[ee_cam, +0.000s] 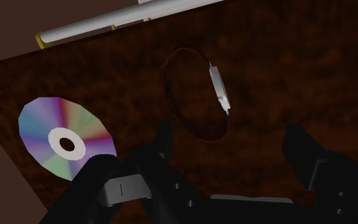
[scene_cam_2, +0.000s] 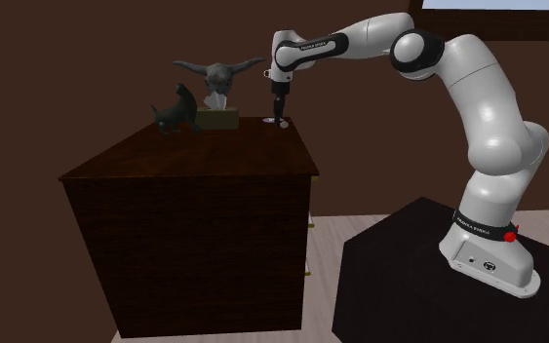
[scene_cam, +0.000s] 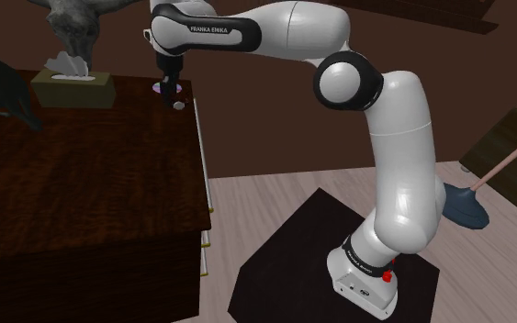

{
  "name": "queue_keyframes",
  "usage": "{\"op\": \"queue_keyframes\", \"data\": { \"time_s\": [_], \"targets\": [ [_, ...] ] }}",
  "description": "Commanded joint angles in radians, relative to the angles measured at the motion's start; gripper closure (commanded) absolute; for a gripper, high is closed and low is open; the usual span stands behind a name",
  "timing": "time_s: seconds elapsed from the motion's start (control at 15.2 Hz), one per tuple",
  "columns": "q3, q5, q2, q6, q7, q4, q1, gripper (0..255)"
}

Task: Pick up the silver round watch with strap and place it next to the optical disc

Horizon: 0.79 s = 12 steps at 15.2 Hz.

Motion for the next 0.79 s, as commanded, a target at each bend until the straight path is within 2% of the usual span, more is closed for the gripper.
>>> {"op": "queue_keyframes", "data": {
  "time_s": [0.0,0.13,0.4,0.73],
  "targets": [
    [0.000,0.000,0.000,0.000,0.000,0.000,0.000,0],
    [0.000,0.000,0.000,0.000,0.000,0.000,0.000,0],
    [0.004,0.006,-0.012,-0.119,-0.011,0.110,0.015,0],
    [0.004,0.006,-0.011,-0.119,-0.011,0.110,0.015,0]
  ]
}}
